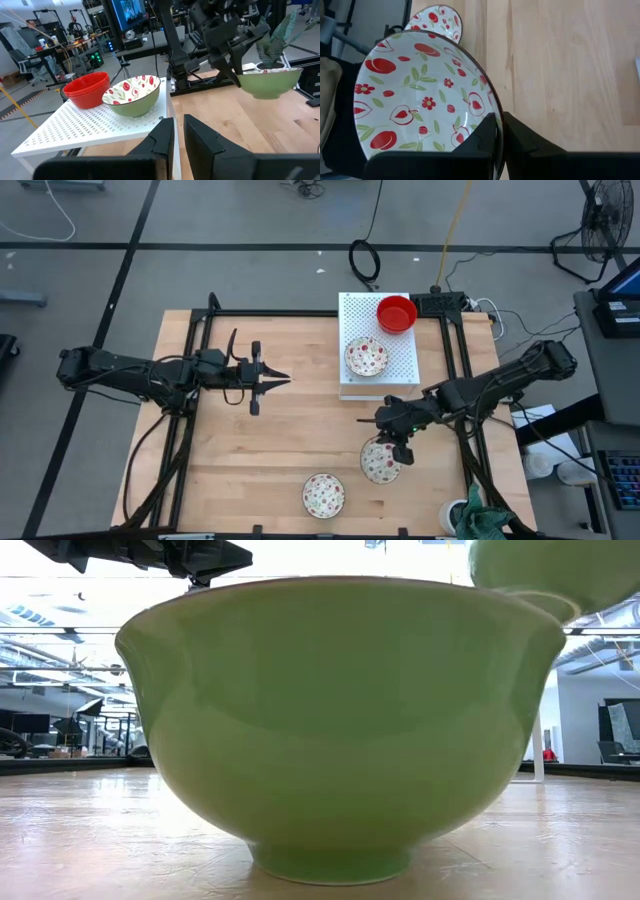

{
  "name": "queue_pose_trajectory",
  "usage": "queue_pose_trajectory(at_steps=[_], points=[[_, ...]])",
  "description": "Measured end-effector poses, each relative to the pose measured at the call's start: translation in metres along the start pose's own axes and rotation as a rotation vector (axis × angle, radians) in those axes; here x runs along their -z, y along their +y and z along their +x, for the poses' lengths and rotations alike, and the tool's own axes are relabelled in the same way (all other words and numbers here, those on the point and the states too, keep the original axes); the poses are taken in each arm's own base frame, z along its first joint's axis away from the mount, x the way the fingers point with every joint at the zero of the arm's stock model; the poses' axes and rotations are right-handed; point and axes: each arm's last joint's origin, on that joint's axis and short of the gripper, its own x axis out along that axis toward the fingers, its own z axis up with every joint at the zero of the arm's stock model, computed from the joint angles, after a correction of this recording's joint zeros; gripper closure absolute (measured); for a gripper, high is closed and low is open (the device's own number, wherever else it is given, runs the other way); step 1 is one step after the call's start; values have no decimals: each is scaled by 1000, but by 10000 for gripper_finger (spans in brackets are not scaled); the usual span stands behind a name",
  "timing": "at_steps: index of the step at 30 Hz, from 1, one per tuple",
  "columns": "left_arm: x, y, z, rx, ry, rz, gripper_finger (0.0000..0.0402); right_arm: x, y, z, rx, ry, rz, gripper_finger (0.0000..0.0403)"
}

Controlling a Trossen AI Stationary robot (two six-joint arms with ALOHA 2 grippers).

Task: Pick & Place Mini bowls
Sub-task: Stack the right green bowl on the green bowl on the shelf

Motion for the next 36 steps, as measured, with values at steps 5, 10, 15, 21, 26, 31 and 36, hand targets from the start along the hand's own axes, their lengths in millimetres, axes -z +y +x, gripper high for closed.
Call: queue_pose_trajectory(at_steps=[5, 10, 15, 21, 26, 31, 36], points=[[0, 0, 0, 0, 0, 0, 353, -2, -2, -9, -6, -32, -15, 391], [0, 0, 0, 0, 0, 0, 353, -4, -4, -19, -11, -71, -17, 391], [0, 0, 0, 0, 0, 3, 353, -6, -8, -29, -11, -115, -27, 392], [0, 0, 0, 0, 0, 3, 353, -9, -15, -42, -1, -171, -53, 392], [0, 0, 0, 0, 0, 3, 353, -13, -23, -55, 12, -240, -54, 392], [0, 0, 0, 0, 0, 3, 353, -15, -31, -68, 35, -298, -55, 392], [0, 0, 0, 0, 0, 3, 353, -17, -41, -76, 68, -340, -46, 392]])
